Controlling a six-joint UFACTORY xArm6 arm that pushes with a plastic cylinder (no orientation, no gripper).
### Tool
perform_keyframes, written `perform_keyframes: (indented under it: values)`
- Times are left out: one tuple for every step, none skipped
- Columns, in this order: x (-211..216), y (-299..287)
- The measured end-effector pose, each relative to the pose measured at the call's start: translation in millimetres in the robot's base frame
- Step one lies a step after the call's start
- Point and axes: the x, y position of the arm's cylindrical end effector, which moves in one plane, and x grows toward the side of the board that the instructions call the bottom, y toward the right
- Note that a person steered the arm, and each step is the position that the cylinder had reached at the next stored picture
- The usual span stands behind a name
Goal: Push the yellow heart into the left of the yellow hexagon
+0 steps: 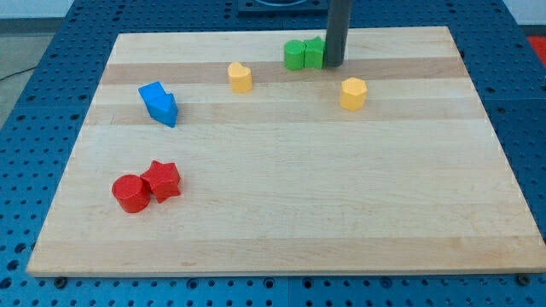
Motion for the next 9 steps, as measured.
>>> perform_keyframes:
  values:
    - [0,0]
    - [15,-1]
    - [48,-9]
    - [70,-40]
    - [70,-72]
    - [73,-111]
    - [96,-146]
    - [84,-182]
    - [47,-205]
